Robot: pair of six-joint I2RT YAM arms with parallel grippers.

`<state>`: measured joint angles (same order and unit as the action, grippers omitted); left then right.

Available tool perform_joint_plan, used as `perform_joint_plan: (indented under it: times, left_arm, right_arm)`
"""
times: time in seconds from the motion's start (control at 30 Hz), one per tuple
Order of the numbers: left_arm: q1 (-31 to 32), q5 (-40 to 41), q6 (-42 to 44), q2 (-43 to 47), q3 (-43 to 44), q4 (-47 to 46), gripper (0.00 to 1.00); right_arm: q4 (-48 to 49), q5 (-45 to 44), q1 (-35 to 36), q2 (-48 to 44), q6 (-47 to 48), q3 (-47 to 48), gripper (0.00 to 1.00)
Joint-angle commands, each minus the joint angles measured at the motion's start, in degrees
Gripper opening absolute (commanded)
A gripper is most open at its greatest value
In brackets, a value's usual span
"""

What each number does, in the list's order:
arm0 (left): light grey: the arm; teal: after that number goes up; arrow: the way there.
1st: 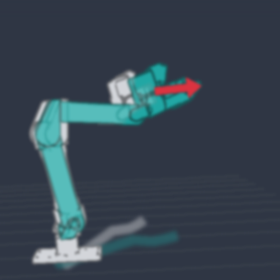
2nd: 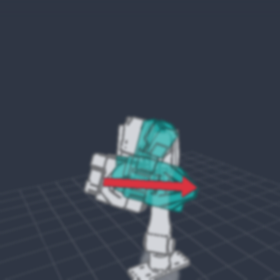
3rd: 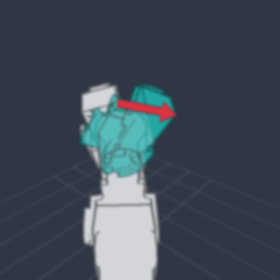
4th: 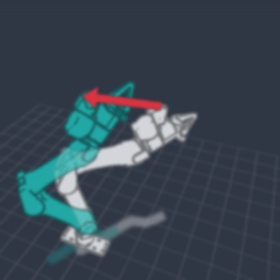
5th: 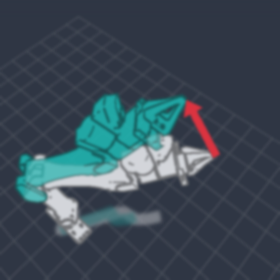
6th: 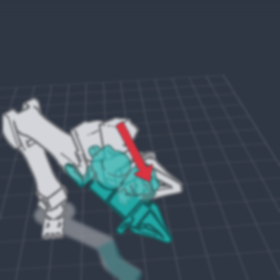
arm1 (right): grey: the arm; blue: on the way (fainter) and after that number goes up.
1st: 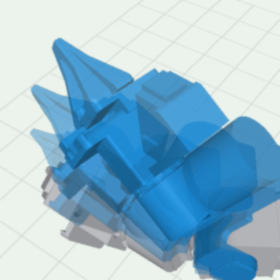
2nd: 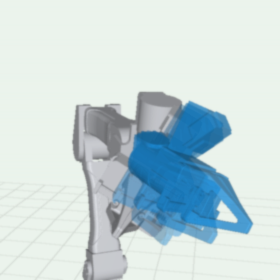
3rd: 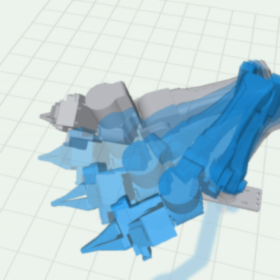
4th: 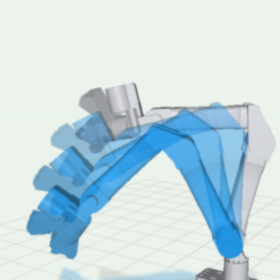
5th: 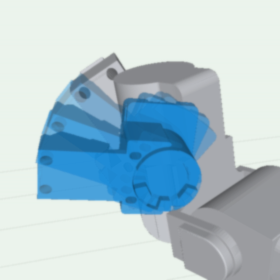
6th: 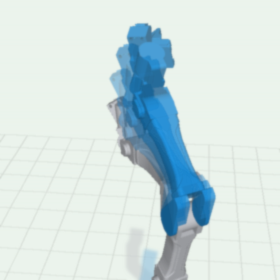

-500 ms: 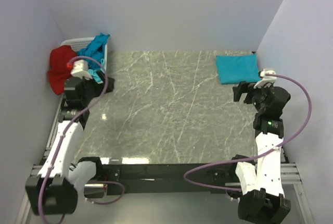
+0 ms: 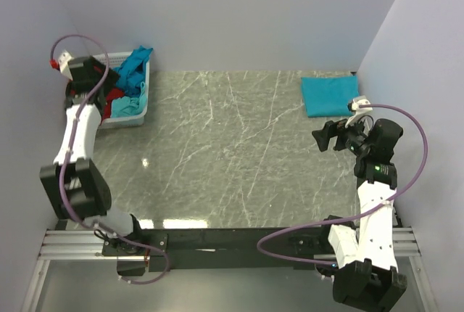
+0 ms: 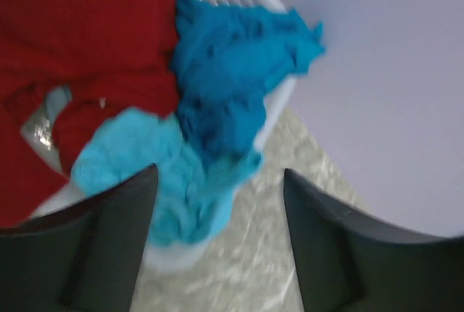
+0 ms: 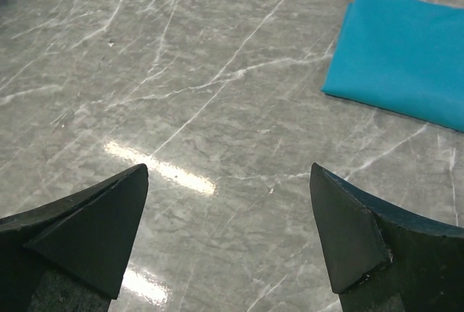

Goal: Fold and stack the t-shirts
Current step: Grab the tshirt from the pile

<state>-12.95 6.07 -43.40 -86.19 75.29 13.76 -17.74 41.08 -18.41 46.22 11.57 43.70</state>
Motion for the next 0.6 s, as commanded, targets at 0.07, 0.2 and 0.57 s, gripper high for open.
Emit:
perform_joint_plan:
  times: [0.07, 0.2, 0.57]
  left_arm:
    - [-0.06, 3.71, 3.21, -12.75, 14.51, 9.53, 0.54]
    - [-0.06, -10.51, 13.66, -22.77, 25.33, 9.63, 0.56]
    - [2.31, -8.62, 29.06, -39.39, 47.57, 19.8, 0.58]
  right_arm:
    - [0.33, 1.64, -0.39, -1.48, 0.2, 2.53, 0.98]
    - [0.07, 1.81, -0.31, -1.39, 0.12, 2.7, 0.97]
    - [0.42, 2.07, -0.31, -1.22, -0.15, 2.53, 0.97]
